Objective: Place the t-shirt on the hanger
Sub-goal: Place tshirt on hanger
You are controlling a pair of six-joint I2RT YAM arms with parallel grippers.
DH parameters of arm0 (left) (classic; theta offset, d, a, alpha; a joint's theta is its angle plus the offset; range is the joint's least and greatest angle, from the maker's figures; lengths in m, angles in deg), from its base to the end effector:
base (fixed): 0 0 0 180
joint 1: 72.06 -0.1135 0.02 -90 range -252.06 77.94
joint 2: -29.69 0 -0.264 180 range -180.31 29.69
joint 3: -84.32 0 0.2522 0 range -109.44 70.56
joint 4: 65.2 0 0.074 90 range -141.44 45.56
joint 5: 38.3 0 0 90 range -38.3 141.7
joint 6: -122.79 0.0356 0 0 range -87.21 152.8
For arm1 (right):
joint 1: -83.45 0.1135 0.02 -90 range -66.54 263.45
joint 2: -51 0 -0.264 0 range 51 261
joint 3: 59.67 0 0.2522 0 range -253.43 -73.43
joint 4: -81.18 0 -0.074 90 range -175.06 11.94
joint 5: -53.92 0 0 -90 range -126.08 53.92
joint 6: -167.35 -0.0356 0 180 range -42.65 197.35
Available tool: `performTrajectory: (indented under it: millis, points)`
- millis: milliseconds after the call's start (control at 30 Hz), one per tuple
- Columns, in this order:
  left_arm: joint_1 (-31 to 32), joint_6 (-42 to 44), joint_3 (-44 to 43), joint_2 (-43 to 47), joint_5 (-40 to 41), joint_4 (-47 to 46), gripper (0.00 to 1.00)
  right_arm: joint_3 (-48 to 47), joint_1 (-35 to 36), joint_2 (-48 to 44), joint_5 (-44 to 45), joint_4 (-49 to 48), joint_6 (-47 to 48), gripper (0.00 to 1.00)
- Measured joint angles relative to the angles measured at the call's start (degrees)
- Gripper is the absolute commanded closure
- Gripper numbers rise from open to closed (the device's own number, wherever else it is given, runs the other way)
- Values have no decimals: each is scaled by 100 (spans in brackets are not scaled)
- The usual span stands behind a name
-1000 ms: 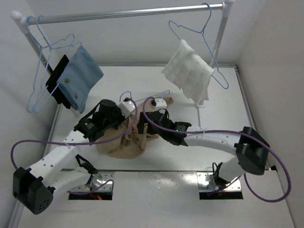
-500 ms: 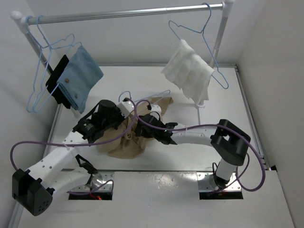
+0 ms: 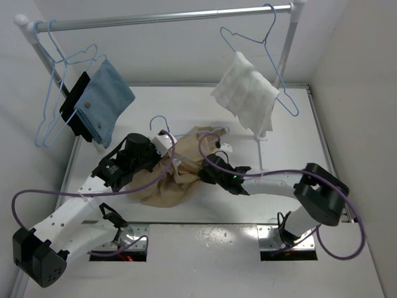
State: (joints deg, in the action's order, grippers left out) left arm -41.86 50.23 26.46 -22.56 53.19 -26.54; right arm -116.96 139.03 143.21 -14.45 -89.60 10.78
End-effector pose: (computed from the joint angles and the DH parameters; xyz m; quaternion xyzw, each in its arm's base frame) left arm 0.1744 -0.1004 0.2871 0.3493 0.8066 -0.0416 0.4751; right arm 0.1882 0.2515 0.1584 0.1594 0.8935 0.2514 0.3363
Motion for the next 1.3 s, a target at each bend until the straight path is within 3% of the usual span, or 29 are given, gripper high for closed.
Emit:
performTrajectory:
  millis: [267,433,800,1300]
  points:
    - [-50,448,291,686,-916,160,100,1432,-317,-2881,938,350,-546,100]
    - [-50,874,485,807,-1384,175,100,1622,-391,-3866,1279,857,-660,100]
    - [-48,2065,490,789,-1641,413,100,1585,-409,-4398,1519,1606,-535,100]
    - [-11,2671,461,79,-391,-278,100,837,-424,-4256,1593,2588,1049,100]
